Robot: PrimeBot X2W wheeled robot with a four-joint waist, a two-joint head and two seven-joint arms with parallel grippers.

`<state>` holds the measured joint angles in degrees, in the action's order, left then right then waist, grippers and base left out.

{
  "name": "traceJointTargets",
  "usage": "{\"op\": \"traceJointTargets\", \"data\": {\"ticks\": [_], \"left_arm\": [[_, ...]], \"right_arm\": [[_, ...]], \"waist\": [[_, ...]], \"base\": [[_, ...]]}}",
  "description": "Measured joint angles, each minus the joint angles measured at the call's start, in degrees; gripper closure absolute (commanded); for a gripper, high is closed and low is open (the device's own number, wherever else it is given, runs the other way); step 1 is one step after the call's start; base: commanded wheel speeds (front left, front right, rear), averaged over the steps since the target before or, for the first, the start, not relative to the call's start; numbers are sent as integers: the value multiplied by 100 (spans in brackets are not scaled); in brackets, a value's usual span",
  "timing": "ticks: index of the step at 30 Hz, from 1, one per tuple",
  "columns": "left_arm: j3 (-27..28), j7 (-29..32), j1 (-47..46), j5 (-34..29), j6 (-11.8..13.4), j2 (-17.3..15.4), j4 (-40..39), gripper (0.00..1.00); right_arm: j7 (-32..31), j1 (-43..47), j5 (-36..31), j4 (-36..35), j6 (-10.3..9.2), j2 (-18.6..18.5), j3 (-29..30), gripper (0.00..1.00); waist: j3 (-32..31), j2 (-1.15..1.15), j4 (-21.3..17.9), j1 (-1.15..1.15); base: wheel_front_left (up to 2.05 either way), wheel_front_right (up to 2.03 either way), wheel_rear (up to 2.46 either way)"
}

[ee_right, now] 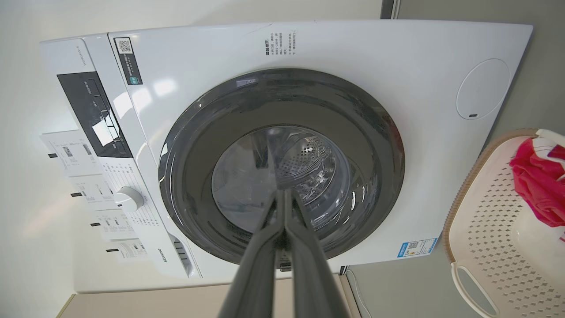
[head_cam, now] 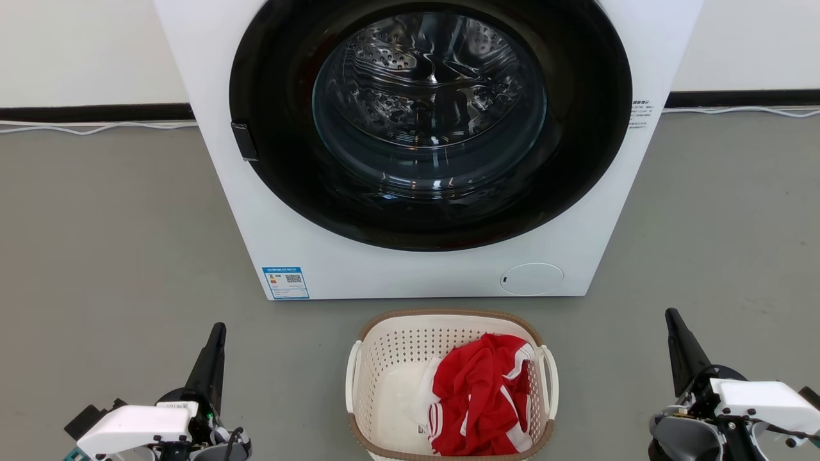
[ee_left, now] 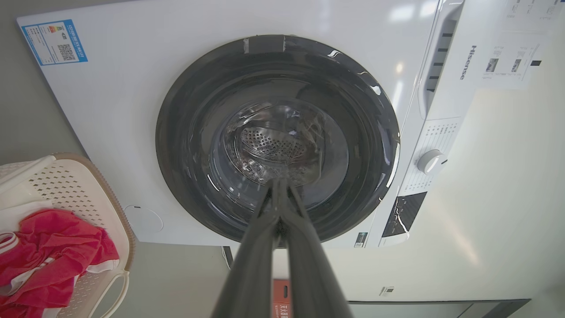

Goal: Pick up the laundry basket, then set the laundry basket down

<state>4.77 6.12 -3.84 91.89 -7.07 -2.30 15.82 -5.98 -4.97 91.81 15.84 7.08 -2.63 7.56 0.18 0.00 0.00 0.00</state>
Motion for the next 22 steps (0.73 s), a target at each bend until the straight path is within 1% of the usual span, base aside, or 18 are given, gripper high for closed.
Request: {"op": "traceJointTargets", "data": {"ticks": [22], "left_arm": [[0,0,0,0,0,1,-1,100]], "right_arm": [[-1,0,0,0,0,0,0,100]], "waist": [[0,0,0,0]], "base": [[0,0,0]]}}
